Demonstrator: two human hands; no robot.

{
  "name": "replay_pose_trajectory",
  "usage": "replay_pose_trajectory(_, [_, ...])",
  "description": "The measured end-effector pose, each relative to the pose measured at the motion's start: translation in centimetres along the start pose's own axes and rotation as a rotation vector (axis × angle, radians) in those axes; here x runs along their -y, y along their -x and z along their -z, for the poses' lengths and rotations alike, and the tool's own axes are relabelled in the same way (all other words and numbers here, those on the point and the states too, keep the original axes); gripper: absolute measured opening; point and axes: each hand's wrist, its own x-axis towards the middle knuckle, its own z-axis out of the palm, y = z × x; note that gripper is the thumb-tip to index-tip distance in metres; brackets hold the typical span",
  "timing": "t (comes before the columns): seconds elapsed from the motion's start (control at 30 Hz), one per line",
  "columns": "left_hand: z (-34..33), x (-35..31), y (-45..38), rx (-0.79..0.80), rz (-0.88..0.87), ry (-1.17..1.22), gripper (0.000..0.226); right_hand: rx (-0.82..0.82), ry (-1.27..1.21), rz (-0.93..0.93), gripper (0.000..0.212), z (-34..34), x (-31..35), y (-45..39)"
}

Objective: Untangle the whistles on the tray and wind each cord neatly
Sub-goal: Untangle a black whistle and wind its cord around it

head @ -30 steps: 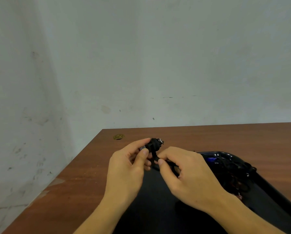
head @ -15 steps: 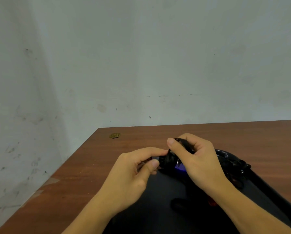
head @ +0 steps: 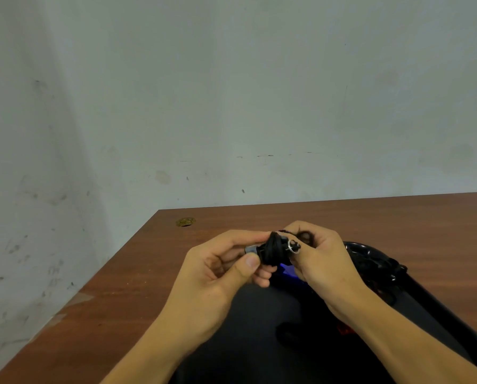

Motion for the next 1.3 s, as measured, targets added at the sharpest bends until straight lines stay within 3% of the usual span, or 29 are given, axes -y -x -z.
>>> replay_pose_trajectory(0.2, [0.3, -0.6, -0.4, -0.155, 0.025, 0.193, 0.029, 0.11, 0.209, 0.022, 0.031, -0.5, -1.1, 0.3])
replay_pose_trajectory(0.37, [0.9, 0.3, -0.7, -0.348, 0.072, 0.084, 0.032, 0.193, 0.42, 0.126, 0.036, -0.7, -0.5, 1.0])
replay_pose_trajectory(0.47, [1.2, 0.7, -0.7, -0.383, 0.112, -0.073, 0.025, 0.203, 0.553, 0.231, 0.032, -0.9, -0.2, 1.1])
replay_pose_trajectory(0.57, [1.5, 1.1, -0.7, -0.384, 0.128, -0.277, 0.024, 0.192, 0.665, 0.357, 0.025, -1.2, 0.3, 1.5])
replay_pose_trajectory(0.67, [1.7, 1.2, -0.7, -0.376, 0.116, -0.488, 0.022, 0.153, 0.591, 0.407, 0.02, -1.4, 0.6, 1.7])
replay_pose_trajectory(0.87, [1.0, 0.5, -0.3, -0.229, 0.0, -0.843, 0.015, 0.14, 0.068, 0.167, 0.013, -1.5, 1.4, 1.6])
replay_pose_trajectory(0.97, [0.5, 0.4, -0.1, -0.127, -0.098, -0.977, 0.013, 0.158, -0.005, 0.085, 0.019, -1.3, 1.5, 1.7])
replay_pose_trajectory(1.13, [0.1, 0.1, 0.2, -0.066, -0.111, -0.919, 0.017, 0.076, 0.255, 0.169, 0.027, -0.9, 0.8, 1.4])
replay_pose_trajectory(1.3, [0.3, 0.4, 0.1, -0.081, -0.057, -0.786, 0.037, 0.119, 0.274, 0.125, 0.031, -0.8, 0.7, 1.3])
